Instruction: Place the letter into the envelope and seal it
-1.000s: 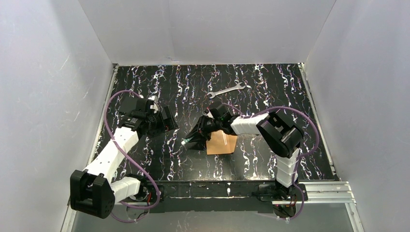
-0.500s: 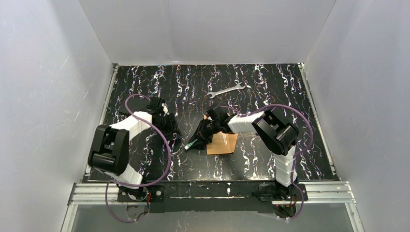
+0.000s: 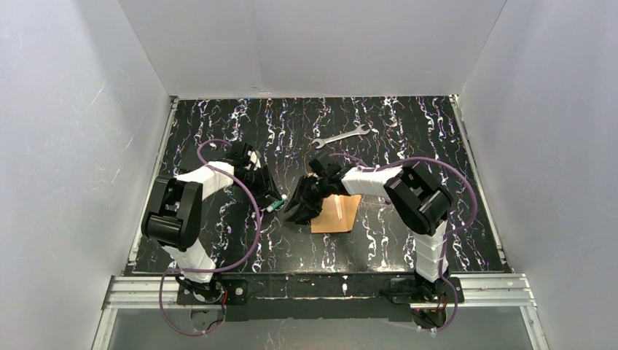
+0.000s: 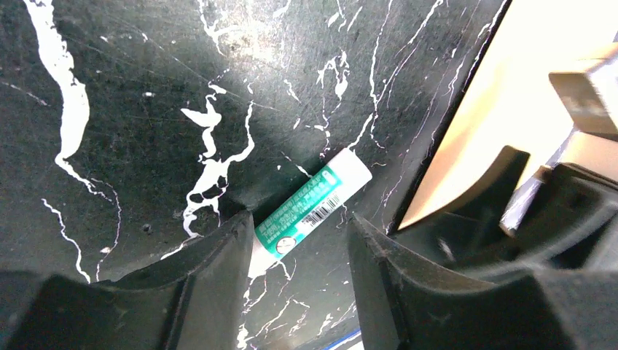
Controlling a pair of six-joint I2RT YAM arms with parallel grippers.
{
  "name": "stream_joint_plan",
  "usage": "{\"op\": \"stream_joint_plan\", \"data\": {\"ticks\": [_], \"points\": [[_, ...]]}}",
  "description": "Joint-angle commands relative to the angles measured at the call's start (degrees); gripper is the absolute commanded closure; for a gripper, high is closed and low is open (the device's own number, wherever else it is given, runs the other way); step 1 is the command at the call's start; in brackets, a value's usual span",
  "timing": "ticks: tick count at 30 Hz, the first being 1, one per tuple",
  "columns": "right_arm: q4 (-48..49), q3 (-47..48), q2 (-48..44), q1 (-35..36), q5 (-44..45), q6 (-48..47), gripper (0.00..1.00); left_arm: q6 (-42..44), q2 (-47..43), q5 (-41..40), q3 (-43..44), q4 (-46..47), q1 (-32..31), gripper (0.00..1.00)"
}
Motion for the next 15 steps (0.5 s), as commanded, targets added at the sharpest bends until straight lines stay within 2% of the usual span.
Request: {"op": "stream_joint_plan", "data": {"ticks": [1,6,8,12,15], "points": [[-8.3,6.3,-7.7,0.0,4.8,-7.5,0.43,1.8,1.4,1.5,2.5,-1.7,-0.1,0.53],[-14.3,5.8,-15.8,-1.0,11.9,-14.1,0.47,3.3,1.8,0.2,4.3,-3.4,-0.1,0.55],[-20.4,5.2,-18.9,-2.0,19.0,-17.9,0.46,4.0,2.0,-0.8,5.4,-4.8,-0.1,0.54],[-33.2,3.5,-25.3,-5.3,37.0,-25.3,0.42,5.0,1.4,-2.6,8.0,-7.0,-0.1,0.46],[-36.4,-0.5,-29.9,-10.5,45.1,-28.8,0.36,5.8,0.7,-3.1,10.2,-8.3,-0.1,0.38]]}}
